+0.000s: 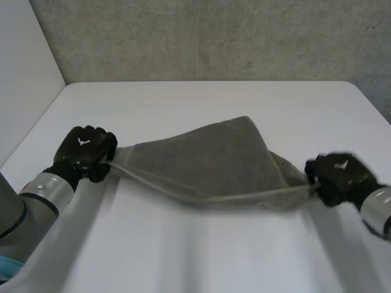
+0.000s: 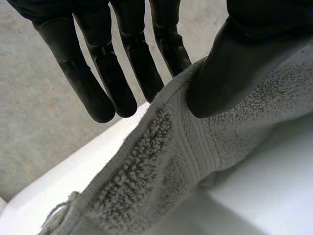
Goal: Fold the towel.
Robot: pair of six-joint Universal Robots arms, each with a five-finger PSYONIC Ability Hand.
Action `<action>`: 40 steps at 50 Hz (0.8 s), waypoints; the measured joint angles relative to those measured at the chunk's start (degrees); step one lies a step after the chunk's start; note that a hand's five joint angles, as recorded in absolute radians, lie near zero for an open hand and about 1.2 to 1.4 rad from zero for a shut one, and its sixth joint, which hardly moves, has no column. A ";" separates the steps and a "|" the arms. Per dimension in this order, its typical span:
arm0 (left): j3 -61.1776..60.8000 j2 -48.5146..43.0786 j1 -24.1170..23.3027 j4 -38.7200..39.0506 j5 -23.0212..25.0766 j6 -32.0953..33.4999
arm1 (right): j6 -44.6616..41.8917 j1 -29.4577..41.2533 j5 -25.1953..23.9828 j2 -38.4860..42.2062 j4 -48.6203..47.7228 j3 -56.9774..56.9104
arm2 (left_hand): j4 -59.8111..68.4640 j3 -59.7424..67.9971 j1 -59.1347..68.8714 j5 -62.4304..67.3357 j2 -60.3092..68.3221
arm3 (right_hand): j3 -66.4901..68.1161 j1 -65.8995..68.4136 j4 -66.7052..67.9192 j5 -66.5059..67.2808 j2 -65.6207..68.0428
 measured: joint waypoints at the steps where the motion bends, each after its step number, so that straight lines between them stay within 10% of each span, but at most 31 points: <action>1: 0.01 0.36 0.08 -0.08 0.00 -0.01 | 0.12 -0.06 -0.03 -1.51 -0.06 -0.02 | 0.00 0.00 0.00 0.00 0.00 | 0.04 0.00 0.00 0.00 0.00; 14: 0.21 16.05 2.95 -8.46 0.18 0.69 | -2.24 -2.34 0.86 -18.35 14.36 -6.63 | 0.00 0.05 0.00 0.00 0.00 | 0.36 0.00 0.00 0.00 0.00; 25: 1.75 9.11 2.65 -15.35 -0.13 6.53 | -18.05 -2.60 2.10 -4.40 26.43 -9.83 | 0.00 0.08 0.00 0.00 0.00 | 0.42 0.00 0.01 0.00 0.00; 40: 26.75 -12.10 -5.36 -16.97 -5.12 10.97 | -11.48 12.79 10.38 12.82 11.09 -33.74 | 0.07 0.22 0.16 0.24 0.27 | 0.66 0.00 0.02 0.00 0.29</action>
